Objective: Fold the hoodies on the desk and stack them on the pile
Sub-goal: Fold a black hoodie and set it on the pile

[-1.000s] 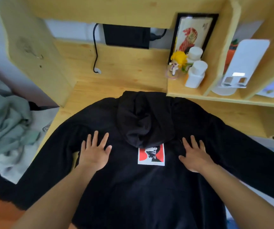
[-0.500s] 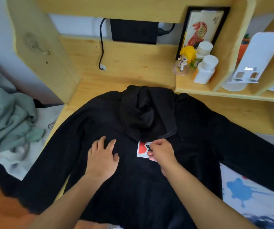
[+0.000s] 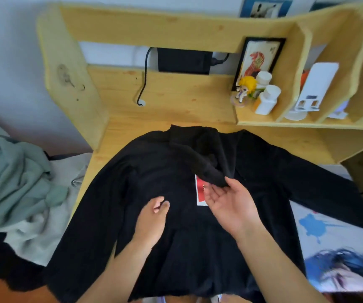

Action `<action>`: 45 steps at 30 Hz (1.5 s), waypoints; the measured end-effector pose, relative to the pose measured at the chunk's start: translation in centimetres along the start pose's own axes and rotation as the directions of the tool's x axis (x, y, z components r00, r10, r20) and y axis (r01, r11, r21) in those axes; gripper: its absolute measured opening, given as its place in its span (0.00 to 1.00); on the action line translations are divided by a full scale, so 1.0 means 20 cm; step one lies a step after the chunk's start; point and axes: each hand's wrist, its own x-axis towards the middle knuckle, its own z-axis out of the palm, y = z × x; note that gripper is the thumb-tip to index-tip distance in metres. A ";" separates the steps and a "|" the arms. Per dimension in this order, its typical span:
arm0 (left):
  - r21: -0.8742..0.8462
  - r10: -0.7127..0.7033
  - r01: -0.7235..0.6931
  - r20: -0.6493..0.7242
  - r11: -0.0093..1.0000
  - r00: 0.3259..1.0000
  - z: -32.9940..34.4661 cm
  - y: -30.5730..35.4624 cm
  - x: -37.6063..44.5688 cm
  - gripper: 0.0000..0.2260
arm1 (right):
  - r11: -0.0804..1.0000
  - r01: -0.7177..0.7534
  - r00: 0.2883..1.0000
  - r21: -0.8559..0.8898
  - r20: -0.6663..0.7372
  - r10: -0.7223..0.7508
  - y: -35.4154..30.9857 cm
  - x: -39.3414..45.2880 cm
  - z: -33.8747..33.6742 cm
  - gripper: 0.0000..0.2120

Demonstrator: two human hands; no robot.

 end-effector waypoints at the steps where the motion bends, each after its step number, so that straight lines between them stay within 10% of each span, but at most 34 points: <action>1: -0.365 -0.136 0.186 0.159 0.912 0.978 0.04 0.05 -0.04 0.21 | 1.000 -0.012 1.000 0.004 0.012 0.012 0.04 -0.07 -0.04 0.12; 3: -0.692 -0.197 0.465 0.434 0.552 0.879 0.10 0.06 -0.09 0.26 | 0.977 -0.086 0.991 -0.193 -0.120 0.063 0.15 -0.13 -0.18 0.11; 5: -0.704 -0.229 0.529 0.481 0.475 0.846 0.14 0.02 -0.08 0.28 | 0.835 -0.201 0.933 -0.513 -0.360 0.004 0.25 -0.17 -0.33 0.08; 12: -0.481 -0.308 0.339 0.145 0.808 0.940 0.15 -0.02 0.03 0.15 | 0.515 -0.094 0.821 -0.852 -0.359 -0.444 0.10 -0.11 -0.42 0.07; 17: -0.165 -0.059 0.025 -0.208 0.986 0.976 0.19 0.03 0.07 0.16 | -0.223 0.112 0.870 -0.968 0.204 -0.448 0.07 0.17 -0.21 0.12; 20: 0.233 0.225 -0.192 -0.122 0.953 0.967 0.19 0.02 0.01 0.18 | -0.475 -0.012 0.937 -0.880 0.156 -0.312 0.09 0.36 -0.17 0.24; 23: 0.381 0.260 -0.229 -0.034 0.896 0.965 0.16 0.04 -0.05 0.19 | -0.408 -0.043 0.947 -0.912 0.094 -0.309 0.02 0.37 -0.13 0.14; 27: 0.339 0.400 -0.367 -0.029 0.866 0.916 0.09 0.17 -0.14 0.18 | -0.322 0.296 0.849 -0.899 0.402 -0.342 -0.14 0.16 0.06 0.07; 35: 0.303 0.643 -0.681 0.227 0.667 0.731 0.03 0.95 -0.16 0.23 | -0.571 0.517 0.614 -0.638 0.741 -0.272 -0.55 -0.32 0.77 0.13; 39: 0.352 0.677 -0.723 0.267 0.594 0.686 0.06 1.16 -0.24 0.13 | -0.569 0.525 0.618 -0.633 0.743 -0.257 -0.67 -0.43 0.92 0.13; 42: 0.268 0.725 -0.745 0.190 0.610 0.662 0.06 1.21 -0.28 0.04 | -0.450 0.568 0.651 -0.690 0.710 -0.267 -0.71 -0.51 0.94 0.13; 45: -0.055 0.640 -0.639 0.144 0.767 0.755 0.01 1.22 -0.32 0.09 | -0.065 0.600 0.775 -0.797 0.599 -0.202 -0.75 -0.55 0.84 0.10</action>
